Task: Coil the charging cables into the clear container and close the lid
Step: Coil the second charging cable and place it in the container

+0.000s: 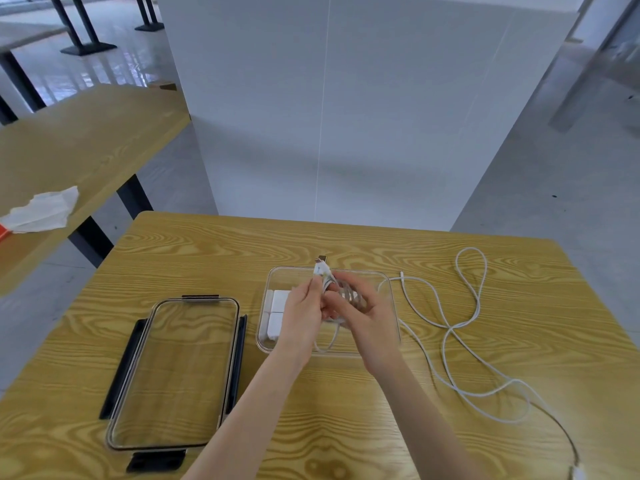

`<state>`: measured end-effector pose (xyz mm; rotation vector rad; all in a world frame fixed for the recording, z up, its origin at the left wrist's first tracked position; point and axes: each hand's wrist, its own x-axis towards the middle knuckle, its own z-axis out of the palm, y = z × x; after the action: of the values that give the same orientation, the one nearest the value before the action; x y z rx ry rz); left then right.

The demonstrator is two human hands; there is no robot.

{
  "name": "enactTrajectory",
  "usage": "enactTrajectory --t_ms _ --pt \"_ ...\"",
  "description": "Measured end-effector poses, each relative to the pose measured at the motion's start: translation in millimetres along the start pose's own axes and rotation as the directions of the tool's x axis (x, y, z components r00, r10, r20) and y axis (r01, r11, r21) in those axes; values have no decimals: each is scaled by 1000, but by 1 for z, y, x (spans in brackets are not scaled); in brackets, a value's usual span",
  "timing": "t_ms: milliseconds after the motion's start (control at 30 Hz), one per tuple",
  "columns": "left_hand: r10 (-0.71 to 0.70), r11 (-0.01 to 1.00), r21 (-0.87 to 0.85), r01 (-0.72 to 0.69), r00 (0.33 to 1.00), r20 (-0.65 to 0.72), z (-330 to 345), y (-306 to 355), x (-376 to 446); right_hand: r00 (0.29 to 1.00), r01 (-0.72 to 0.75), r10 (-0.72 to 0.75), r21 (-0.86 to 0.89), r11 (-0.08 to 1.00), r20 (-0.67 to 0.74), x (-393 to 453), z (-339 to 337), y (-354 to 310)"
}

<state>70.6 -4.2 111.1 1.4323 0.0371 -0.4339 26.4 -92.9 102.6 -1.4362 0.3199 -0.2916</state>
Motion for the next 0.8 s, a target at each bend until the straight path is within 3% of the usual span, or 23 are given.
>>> enactTrajectory --t_ms 133,267,333,433,567,800 --pt "45 995 92 -49 998 50 2 -5 -3 989 71 -88 -146 987 -117 2 2 -4" --pt "59 983 166 -73 994 91 1 -8 -1 976 131 -190 -401 907 -110 5 1 1" --pt "64 975 205 -89 990 126 0 -8 -1 964 110 -199 -417 902 -176 7 -2 2" --pt "77 964 242 -110 987 142 -4 -10 3 934 39 -132 -272 962 -333 16 -12 -10" --pt "89 982 155 -105 990 107 -7 -4 6 901 21 58 175 984 -431 26 -34 -35" --pt "128 978 145 -149 981 147 -3 10 9 865 53 147 379 924 -479 26 -58 -38"
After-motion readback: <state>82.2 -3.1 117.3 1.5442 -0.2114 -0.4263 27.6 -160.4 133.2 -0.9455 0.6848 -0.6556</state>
